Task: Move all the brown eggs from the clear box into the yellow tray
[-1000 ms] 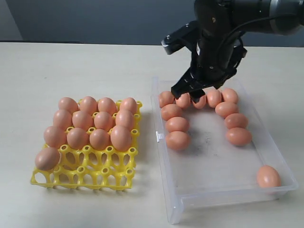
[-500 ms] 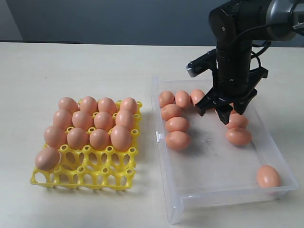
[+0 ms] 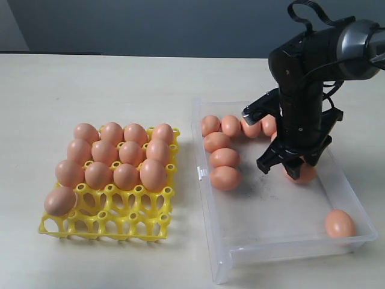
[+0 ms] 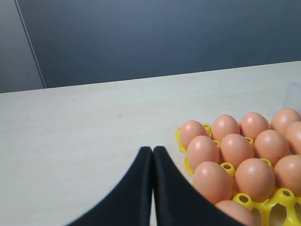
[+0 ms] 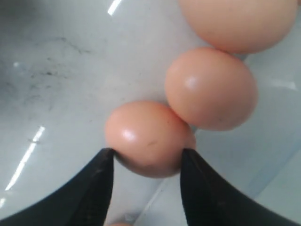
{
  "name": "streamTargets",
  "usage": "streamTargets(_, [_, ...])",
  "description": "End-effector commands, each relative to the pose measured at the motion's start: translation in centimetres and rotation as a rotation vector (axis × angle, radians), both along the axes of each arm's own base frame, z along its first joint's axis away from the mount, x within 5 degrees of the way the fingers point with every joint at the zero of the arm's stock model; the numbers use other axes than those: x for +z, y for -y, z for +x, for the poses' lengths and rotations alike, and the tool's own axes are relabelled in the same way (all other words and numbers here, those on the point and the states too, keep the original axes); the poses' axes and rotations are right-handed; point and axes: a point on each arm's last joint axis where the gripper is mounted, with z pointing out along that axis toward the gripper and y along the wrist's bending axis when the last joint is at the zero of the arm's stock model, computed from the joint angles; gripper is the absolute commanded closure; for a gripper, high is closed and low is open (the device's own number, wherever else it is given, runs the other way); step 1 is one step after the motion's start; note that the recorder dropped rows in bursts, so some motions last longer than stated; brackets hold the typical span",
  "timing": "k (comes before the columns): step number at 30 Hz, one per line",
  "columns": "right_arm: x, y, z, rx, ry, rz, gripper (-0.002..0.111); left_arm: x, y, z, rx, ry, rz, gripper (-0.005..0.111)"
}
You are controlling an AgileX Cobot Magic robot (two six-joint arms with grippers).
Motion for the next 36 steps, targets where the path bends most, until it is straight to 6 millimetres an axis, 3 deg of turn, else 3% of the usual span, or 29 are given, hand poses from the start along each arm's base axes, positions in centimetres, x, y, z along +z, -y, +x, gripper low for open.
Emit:
streamTargets(1, [-0.1,0.2,0.6,0.036,0.06,0.006,0.065,0.1,0.1,0.0,-0.01,0.006,0.0,0.106])
streamTargets(11, [-3.2,0.4,0.6,0.048,-0.032,-0.058,0.065,0.1,0.1,0.0,-0.01,0.006,0.0,0.106])
streamTargets(16, [-3.4,0.2,0.3,-0.004,-0.057,-0.042,0.065,0.1,0.1,0.0,-0.01,0.006,0.0,0.106])
streamTargets(22, [-1.9,0.2,0.0,-0.026,-0.039,-0.034,0.065,0.1,0.1,0.0,-0.01,0.006,0.0,0.106])
streamTargets(30, [2.1,0.3,-0.9,-0.084,0.01,0.017,0.065,0.1,0.1,0.0,-0.01,0.006,0.0,0.106])
streamTargets(36, [2.1,0.4,-1.3,-0.086,-0.028,-0.003,0.065,0.1,0.1,0.0,-0.01,0.006,0.0,0.106])
